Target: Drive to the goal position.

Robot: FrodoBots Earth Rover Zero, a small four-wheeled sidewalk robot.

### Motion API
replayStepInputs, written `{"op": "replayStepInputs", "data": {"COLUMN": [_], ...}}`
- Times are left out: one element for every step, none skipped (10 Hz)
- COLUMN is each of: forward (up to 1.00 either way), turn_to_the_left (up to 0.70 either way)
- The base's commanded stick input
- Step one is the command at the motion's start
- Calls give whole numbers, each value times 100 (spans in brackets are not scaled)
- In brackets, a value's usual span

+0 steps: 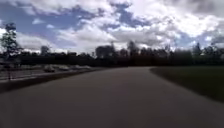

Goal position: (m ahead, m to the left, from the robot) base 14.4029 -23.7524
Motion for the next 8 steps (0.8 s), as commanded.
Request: {"op": "replayStepInputs", "data": {"forward": [100,100,100,100,100,100,100,100], "turn_to_the_left": [-14,-11,-8,-5,-3,-3,-2,-2]}}
